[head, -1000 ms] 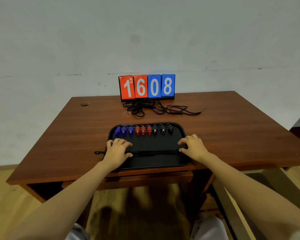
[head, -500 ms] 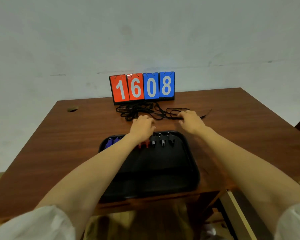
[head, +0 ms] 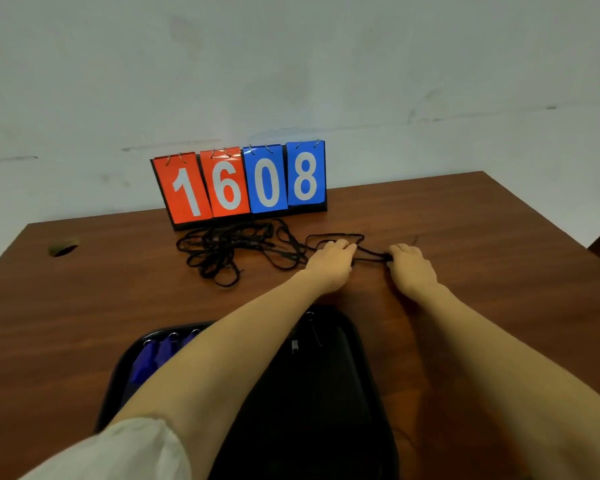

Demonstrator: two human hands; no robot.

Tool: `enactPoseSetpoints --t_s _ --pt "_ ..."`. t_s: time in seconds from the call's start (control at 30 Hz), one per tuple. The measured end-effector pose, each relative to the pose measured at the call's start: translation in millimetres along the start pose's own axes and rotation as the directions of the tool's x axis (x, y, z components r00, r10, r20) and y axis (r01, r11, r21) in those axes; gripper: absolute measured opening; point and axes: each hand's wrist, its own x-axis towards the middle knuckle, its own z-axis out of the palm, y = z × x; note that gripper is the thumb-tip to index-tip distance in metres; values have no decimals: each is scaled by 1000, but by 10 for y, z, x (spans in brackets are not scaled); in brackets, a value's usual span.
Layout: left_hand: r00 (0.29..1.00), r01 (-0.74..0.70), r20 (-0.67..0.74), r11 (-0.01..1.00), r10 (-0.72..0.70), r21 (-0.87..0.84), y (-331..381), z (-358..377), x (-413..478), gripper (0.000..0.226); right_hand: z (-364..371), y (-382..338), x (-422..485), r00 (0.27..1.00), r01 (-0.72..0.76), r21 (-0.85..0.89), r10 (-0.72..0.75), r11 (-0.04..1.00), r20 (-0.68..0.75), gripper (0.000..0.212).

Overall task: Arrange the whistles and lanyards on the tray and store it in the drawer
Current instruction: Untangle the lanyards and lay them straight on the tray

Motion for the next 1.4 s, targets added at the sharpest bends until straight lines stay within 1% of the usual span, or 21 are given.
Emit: enactPoseSetpoints --t_s 0.1,0.17,0.23,0.3,0.37,0.43,0.5,0.57,0.7,0.87,0.93,1.0,1.03,1.1,1.17,1.23,1.33,1.4 --pt "999 -31 14 999 31 20 116 116 117 58 67 44 -44 988 43 -79 -54 996 -145 29" --pt "998 -67 1 996 67 57 192 193 125 58 107 75 -108 974 116 -114 -135 987 -180 28" --pt "995 -91 -39 990 96 104 248 238 92 54 108 97 -187 952 215 -106 -233 971 -199 26" --pt "988 -75 -126 991 88 107 275 214 32 42 34 88 -261 915 300 -91 -313 950 -256 21" --pt "979 -20 -204 999 27 35 279 116 -63 28 -110 47 -316 871 358 -87 -366 930 -328 20" --pt "971 40 -233 996 -58 -80 241 -26 -201 26 -299 -5 -359 837 393 -96 -399 915 -374 18" --pt "957 52 -277 991 -84 -122 169 -189 -370 26 -509 -68 -416 816 418 -115 -428 901 -389 19" --pt "938 61 -334 991 -98 -119 88 -384 -566 26 -740 -155 -521 801 419 -92 -416 903 -430 21" --pt "876 97 -456 983 -160 -157 -56 -803 -971 27 -1217 -325 -780 795 373 -6 -323 928 -512 27" --pt "799 85 -587 992 -127 -98 -158 -1325 -1575 28 -1771 -584 -1142 757 391 -6 -325 920 -567 26" --pt "752 123 -649 992 -112 -29 -205 -1515 -1804 27 -1945 -713 -1273 752 380 3 -307 925 -583 27" --pt "714 203 -689 979 -127 30 -234 -1698 -2040 30 -2105 -831 -1414 740 368 2 -292 930 -606 29" --pt "700 237 -700 970 -138 46 -243 -1780 -2163 31 -2175 -881 -1489 725 368 -3 -288 930 -626 29" --pt "687 240 -711 970 -149 29 -258 -1902 -2407 33 -2282 -959 -1634 692 373 -11 -286 928 -663 31" --pt "707 158 -678 980 -201 -125 -283 -1970 -2655 34 -2346 -1026 -1764 697 385 23 -274 923 -662 32" --pt "743 85 -622 957 -246 -277 -322 -1977 -2893 33 -2354 -1086 -1867 737 417 50 -305 908 -604 33" --pt "757 66 -589 930 -283 -362 -431 -1888 -3171 31 -2264 -1132 -1996 799 485 103 -392 868 -457 35" --pt "753 62 -566 893 -335 -446 -524 -1776 -3316 25 -2151 -1116 -2070 826 500 217 -386 838 -411 33"
